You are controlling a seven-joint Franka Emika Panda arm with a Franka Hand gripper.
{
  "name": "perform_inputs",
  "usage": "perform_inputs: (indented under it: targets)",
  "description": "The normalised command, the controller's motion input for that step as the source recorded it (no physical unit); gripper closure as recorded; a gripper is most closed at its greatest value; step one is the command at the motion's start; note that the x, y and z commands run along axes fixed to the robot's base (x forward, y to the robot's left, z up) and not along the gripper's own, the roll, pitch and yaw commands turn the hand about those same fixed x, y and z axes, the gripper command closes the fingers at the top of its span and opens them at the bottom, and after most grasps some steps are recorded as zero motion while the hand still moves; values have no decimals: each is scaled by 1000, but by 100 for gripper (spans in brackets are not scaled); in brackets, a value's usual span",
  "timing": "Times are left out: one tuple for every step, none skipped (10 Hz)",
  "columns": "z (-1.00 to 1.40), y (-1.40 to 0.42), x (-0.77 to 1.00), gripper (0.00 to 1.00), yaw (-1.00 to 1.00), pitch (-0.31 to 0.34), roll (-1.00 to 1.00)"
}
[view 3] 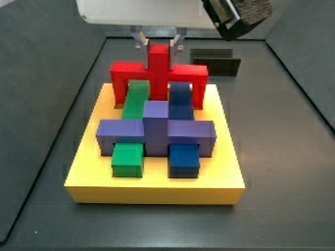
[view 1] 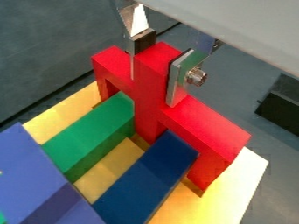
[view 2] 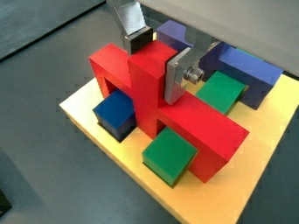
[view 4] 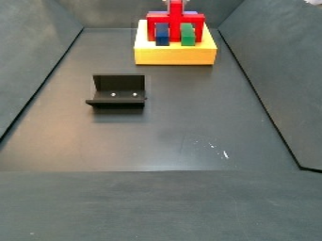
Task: Pick up the red object. Move up. Move to above the board. Insert the red object.
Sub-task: Insert the red object.
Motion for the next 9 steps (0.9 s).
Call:
perform_inputs:
  targets:
    - [0,-214,0,100,86,0,100]
    - [-14,-86,0,100,49,-7,77]
    - [-186,0,20,100,11,-9,121]
    - [-257,60,89,100,43,0,196]
    - [-240,66,66,100,63,0,224]
    - [-163,37,117,100,77,0,210]
    - [-169,0,83,100,69,0,224]
    - [-191,0,94,100,83,0,247]
    - [-29,0,191,100,126,41,290]
